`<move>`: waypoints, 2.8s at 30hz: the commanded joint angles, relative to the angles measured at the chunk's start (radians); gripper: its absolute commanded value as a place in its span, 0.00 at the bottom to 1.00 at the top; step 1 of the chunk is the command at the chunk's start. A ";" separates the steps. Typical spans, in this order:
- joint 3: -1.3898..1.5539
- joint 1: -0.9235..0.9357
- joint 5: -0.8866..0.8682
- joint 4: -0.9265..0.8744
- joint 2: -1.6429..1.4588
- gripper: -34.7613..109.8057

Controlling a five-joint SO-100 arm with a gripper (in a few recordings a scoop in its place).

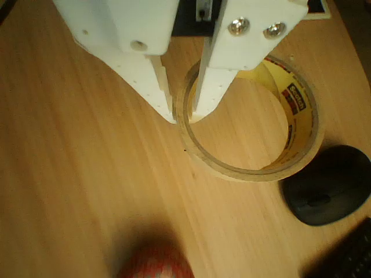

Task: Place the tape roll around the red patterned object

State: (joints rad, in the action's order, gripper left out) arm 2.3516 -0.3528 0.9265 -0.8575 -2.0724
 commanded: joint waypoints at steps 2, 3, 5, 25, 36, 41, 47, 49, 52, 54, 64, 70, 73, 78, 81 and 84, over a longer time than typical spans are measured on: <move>-0.083 0.083 0.127 -0.057 0.003 0.24; -0.114 0.106 0.152 -0.072 0.020 0.24; -0.161 0.156 0.204 -0.098 0.054 0.24; -0.459 0.379 0.351 -0.296 0.204 0.24; -0.612 0.462 0.388 -0.302 0.377 0.24; -0.664 0.474 0.393 -0.337 0.388 0.24; -0.739 0.476 0.373 -0.348 0.448 0.24; -0.775 0.476 0.371 -0.348 0.482 0.24; -0.825 0.476 0.371 -0.350 0.529 0.24; -0.854 0.476 0.371 -0.351 0.560 0.24; -0.965 0.468 0.367 -0.379 0.641 0.24; -1.012 0.465 0.357 -0.397 0.661 0.24; -1.054 0.462 0.354 -0.416 0.681 0.24; -1.144 0.459 0.350 -0.446 0.730 0.24; -1.192 0.453 0.345 -0.453 0.767 0.24; -1.236 0.442 0.334 -0.453 0.813 0.24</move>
State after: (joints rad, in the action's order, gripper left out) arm 1.2287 0.0890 1.2609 -1.3070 -1.2533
